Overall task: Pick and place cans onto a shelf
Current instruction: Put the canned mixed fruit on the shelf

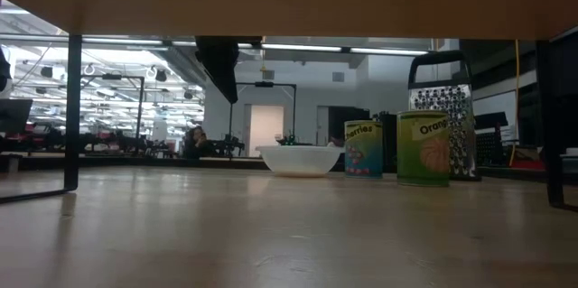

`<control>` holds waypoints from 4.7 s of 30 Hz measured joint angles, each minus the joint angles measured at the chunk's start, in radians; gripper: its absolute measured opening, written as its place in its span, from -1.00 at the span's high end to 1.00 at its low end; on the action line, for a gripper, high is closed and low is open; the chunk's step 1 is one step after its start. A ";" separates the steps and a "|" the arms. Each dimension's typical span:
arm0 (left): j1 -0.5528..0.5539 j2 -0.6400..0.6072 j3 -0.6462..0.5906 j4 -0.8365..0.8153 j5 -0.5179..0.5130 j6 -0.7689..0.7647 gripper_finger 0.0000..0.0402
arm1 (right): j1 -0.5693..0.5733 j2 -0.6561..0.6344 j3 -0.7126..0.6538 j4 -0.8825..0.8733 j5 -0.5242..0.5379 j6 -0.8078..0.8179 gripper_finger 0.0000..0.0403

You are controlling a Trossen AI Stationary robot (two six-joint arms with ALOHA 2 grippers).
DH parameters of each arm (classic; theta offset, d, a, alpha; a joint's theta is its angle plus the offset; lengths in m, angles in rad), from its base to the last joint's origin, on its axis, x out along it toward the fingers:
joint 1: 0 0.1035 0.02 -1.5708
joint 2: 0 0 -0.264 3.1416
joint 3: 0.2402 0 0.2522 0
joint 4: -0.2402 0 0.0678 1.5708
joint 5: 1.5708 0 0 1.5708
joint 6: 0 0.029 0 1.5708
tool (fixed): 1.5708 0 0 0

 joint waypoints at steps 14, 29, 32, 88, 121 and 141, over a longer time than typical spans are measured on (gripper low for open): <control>0.000 0.000 0.000 0.000 0.000 0.000 0.39 | 0.005 -0.001 0.000 0.185 -0.047 0.126 0.08; 0.000 0.000 0.000 0.000 0.000 0.000 0.39 | 0.015 0.002 0.000 0.283 0.073 0.345 0.08; 0.000 0.000 0.000 0.000 0.000 0.000 0.39 | 0.022 0.012 0.000 0.281 0.085 0.358 0.11; 0.000 -0.247 -0.001 0.037 -0.074 0.004 0.39 | 0.059 0.096 0.003 0.222 0.082 0.367 0.21; -0.204 -0.864 -0.208 -0.024 -0.071 -0.076 0.40 | 0.126 0.098 0.000 0.211 0.060 0.341 0.32; -0.204 -0.880 -0.257 -0.007 -0.071 -0.077 0.40 | 0.126 0.090 0.011 0.261 0.075 0.343 0.32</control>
